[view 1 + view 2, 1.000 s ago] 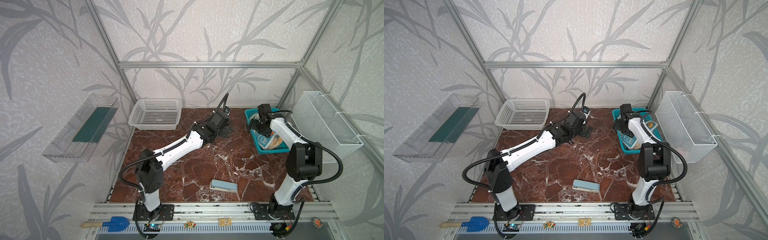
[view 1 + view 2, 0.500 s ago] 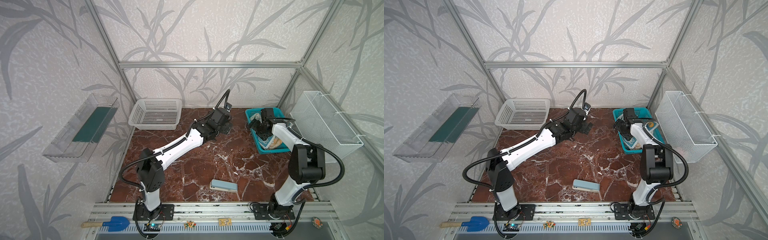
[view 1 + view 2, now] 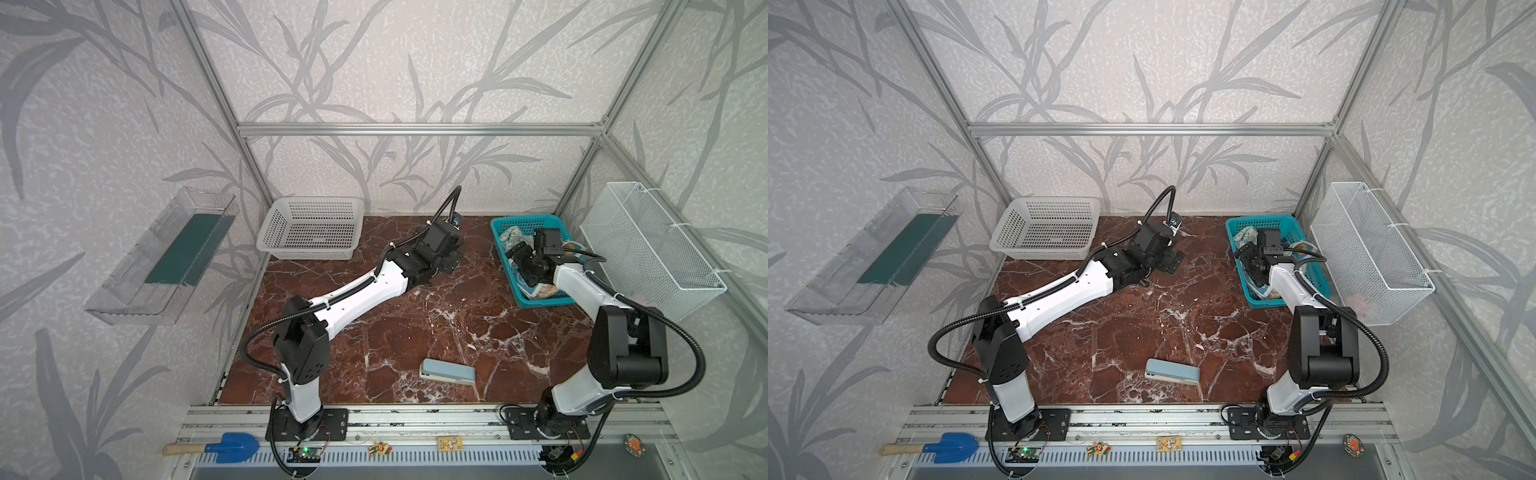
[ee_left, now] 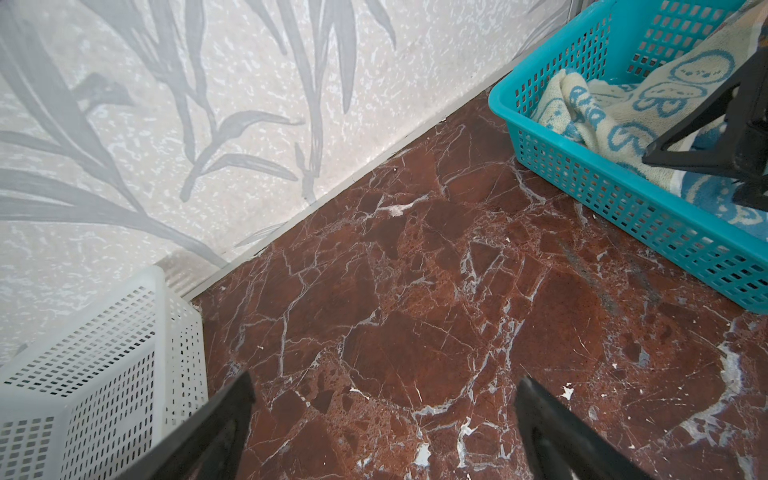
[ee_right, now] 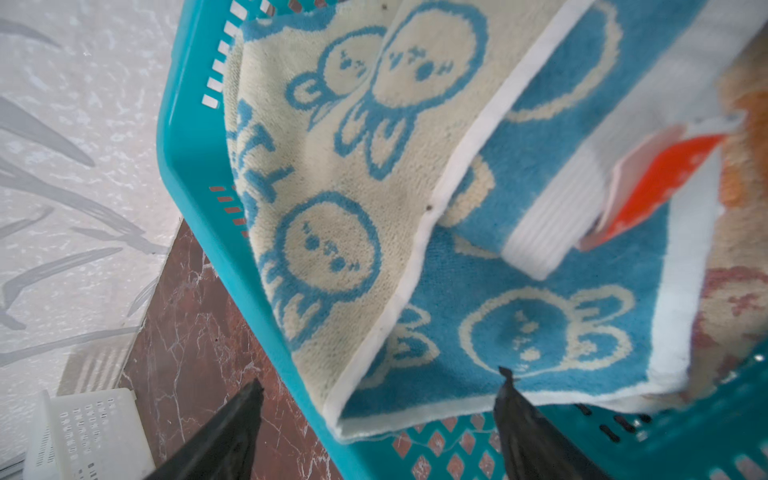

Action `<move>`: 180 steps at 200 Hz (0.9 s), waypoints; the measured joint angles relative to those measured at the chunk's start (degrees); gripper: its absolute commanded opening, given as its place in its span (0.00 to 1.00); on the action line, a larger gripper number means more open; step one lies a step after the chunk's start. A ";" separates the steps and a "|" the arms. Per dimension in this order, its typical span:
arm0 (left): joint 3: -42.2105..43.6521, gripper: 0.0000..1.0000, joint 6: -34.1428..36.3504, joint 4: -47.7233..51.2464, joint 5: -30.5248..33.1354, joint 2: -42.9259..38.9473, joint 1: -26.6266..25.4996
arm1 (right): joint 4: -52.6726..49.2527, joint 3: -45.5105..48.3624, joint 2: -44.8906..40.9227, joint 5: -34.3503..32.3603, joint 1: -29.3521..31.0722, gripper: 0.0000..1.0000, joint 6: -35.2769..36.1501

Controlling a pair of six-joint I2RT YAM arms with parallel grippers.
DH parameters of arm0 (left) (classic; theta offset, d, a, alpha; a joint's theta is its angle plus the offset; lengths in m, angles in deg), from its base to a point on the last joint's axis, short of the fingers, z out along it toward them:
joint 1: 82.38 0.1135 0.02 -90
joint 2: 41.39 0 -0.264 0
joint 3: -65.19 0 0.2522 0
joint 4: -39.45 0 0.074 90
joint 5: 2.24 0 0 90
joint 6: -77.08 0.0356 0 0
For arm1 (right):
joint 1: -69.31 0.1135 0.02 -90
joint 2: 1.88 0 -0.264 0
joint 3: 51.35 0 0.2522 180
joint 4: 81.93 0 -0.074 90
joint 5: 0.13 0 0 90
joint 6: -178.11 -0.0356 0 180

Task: Fold and stack the towels
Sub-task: 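Grasp the top bunny-print towel's edge in the teal basket with the right gripper, then lift the bunny-print towel up out of the teal basket with the right gripper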

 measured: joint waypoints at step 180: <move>0.98 0.99 -1.97 1.44 0.33 -2.60 0.00 | 0.48 -5.53 0.52 4.31 -0.81 0.00 1.14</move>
